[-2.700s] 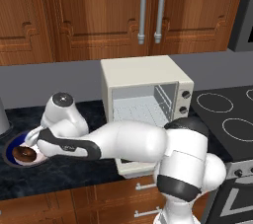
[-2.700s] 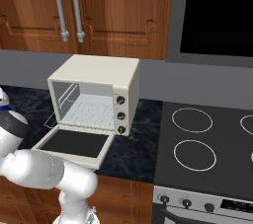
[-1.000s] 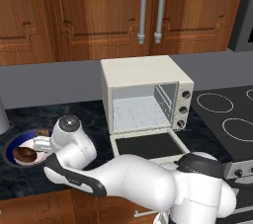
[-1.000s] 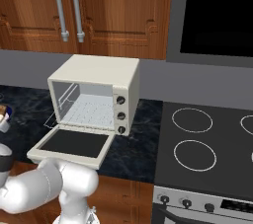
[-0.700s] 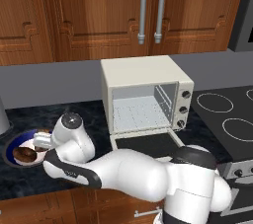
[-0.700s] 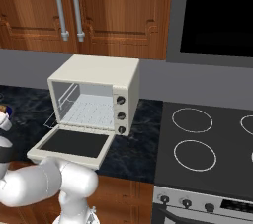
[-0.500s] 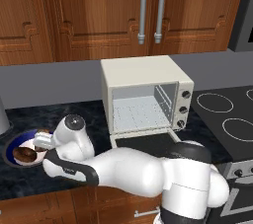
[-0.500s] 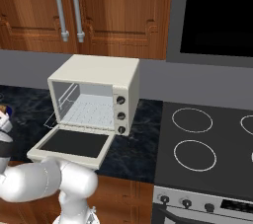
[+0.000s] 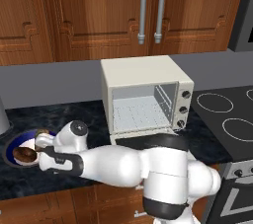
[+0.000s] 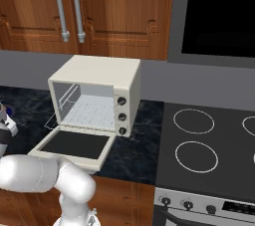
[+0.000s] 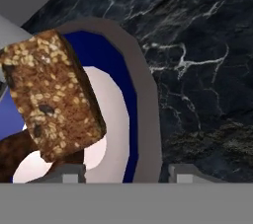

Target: Pick up the heated bread from the toaster oven and place it in the bowl. Then move the bread bowl to the dining counter.

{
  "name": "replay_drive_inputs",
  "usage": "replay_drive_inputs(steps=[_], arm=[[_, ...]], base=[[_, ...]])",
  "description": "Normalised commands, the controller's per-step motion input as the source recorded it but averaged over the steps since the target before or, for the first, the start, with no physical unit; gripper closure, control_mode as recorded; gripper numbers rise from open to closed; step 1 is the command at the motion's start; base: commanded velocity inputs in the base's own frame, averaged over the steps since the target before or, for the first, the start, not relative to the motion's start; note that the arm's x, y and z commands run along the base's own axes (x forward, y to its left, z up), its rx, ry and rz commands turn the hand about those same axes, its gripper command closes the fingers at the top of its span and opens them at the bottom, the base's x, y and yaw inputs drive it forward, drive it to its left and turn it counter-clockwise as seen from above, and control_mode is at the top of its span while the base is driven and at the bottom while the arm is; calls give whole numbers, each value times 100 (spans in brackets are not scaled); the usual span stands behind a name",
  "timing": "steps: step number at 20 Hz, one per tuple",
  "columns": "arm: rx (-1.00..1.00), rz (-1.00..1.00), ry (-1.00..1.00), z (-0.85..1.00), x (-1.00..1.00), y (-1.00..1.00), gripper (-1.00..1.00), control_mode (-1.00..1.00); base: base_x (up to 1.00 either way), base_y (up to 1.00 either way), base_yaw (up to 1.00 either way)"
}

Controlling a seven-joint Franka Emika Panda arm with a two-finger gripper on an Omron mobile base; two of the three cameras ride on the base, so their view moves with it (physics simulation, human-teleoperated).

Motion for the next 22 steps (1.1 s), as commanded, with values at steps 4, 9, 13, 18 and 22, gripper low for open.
replay_drive_inputs(steps=[4, 9, 13, 18, 22], arm=[[0, 0, 0, 0, 6, 1, 100, -100], [0, 0, 0, 0, 0, 0, 100, -100], [0, 0, 0, 1, -17, 0, 100, -100], [0, -10, -7, 35, -72, -15, 100, -100], [0, -23, -12, 71, -80, -31, 100, -100]], base=[[0, 0, 0], [0, 0, 0], [0, 0, 0], [0, 0, 0], [0, 0, 0]])
